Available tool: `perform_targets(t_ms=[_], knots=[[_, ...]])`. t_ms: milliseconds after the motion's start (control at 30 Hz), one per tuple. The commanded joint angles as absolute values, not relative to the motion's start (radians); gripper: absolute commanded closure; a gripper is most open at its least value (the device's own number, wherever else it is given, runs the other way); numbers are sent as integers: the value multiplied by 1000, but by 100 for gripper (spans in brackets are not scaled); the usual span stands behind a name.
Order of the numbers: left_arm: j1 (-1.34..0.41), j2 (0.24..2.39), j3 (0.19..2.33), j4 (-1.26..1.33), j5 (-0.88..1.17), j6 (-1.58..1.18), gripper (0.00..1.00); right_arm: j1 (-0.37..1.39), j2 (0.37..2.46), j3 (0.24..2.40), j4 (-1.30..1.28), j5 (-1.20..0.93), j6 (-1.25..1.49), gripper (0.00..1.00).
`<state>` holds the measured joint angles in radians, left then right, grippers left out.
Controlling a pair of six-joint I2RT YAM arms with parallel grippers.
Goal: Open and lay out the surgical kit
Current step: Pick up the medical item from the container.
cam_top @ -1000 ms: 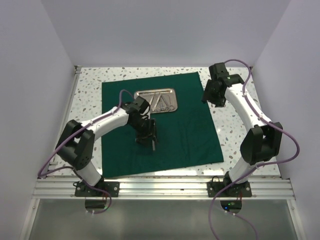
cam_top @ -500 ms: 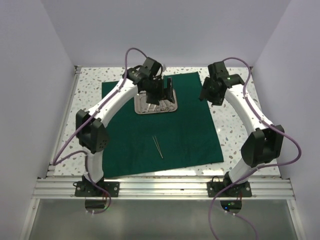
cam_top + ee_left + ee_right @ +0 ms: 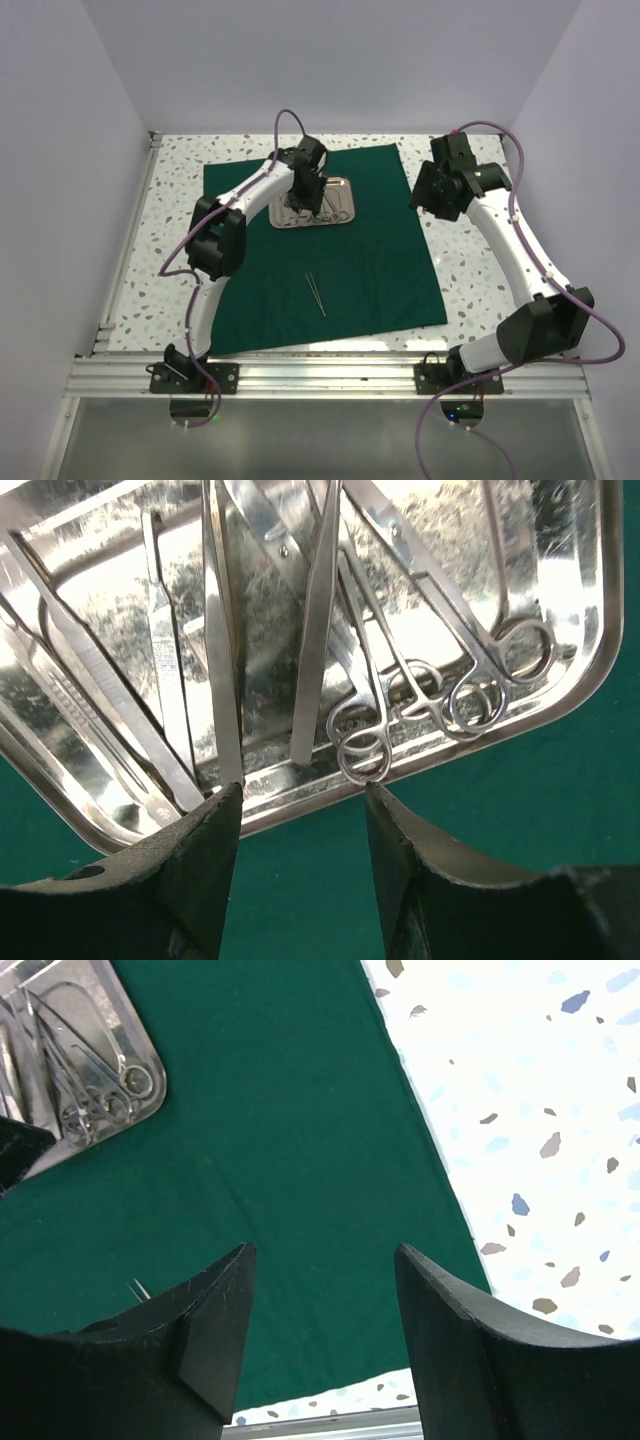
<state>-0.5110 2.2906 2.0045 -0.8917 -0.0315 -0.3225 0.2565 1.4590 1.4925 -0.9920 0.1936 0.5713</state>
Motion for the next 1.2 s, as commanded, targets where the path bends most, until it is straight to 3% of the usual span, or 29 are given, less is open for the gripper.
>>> perform_targets(t_ms=[0, 333, 767, 867, 1000, 1167], knots=[[-514, 2276, 2014, -785, -86, -253, 45, 256, 1430, 1482, -1026, 225, 551, 38], [-515, 2335, 2034, -726, -115, -232, 47, 258, 1448, 1483, -1023, 218, 551, 38], [-515, 2465, 2163, -767, -109, -241, 57, 253, 1443, 1480, -1037, 239, 543, 38], [-515, 2468, 2149, -775, -101, -233, 71, 247, 1448, 1482, -1034, 244, 542, 38], [-512, 2454, 2126, -787, -97, -235, 100, 245, 1451, 1482, -1031, 244, 543, 38], [-499, 2384, 2155, -821, -97, -255, 100, 244, 1471, 1497, -1031, 232, 546, 38]])
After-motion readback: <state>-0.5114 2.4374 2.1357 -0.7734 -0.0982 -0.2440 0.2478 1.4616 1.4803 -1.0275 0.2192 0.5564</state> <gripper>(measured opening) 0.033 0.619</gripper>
